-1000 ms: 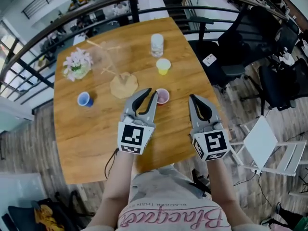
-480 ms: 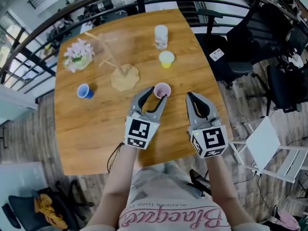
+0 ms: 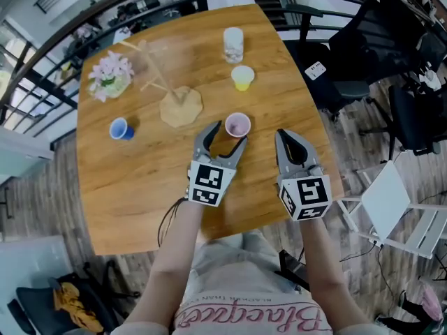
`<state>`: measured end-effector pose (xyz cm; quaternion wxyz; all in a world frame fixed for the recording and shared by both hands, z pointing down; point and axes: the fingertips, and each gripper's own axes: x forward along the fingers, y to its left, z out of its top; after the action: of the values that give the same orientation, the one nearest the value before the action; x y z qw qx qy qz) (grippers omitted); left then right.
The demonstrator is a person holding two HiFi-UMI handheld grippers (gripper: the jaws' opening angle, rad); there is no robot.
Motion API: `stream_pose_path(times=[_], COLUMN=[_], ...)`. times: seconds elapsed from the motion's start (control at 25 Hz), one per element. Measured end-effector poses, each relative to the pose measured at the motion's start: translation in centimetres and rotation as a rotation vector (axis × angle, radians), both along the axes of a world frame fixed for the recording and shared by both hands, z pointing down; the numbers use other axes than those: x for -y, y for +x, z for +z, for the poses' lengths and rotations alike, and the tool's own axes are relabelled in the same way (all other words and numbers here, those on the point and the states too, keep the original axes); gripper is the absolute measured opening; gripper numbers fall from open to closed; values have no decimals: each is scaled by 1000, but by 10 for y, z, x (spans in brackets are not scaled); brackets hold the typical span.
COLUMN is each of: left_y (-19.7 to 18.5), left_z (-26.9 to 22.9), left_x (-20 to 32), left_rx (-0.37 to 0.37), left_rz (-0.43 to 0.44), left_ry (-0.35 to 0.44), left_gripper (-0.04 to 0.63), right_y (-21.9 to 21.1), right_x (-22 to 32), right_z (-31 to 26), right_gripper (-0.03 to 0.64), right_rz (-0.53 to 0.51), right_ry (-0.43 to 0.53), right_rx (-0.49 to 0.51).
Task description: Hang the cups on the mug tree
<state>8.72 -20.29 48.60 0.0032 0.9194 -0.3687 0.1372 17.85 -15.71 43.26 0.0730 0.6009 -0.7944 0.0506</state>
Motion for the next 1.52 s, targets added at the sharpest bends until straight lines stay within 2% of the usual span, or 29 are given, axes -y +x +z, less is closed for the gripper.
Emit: stream_pose_path(times=[0.24,0.56,0.72,0.88,0.96,1.52], left_y=[0,7,9,16,20,7], left_z=[34,78,93,95,94,44], left_x=[10,24,31,34,34,27], left_rx=[28,86,110,73,61,-24], left_rz=[-15,-24,-17,9,16,1], left_ry=[-66,-137,-150,-146,-142,-136], left_gripper=[353,360,341,322,285,288], right_y=[-2,4,7,10,10,-7], right_x=[0,2,3,3,3,4], right_z=[24,44,49,53,54,32], right_gripper=[2,2,2,2,2,2], right_rz=[31,55,69,69,66,21], right_ry=[-50,-94,-107,-119,-124,-133], right_rx=[38,48,50,40,34,33])
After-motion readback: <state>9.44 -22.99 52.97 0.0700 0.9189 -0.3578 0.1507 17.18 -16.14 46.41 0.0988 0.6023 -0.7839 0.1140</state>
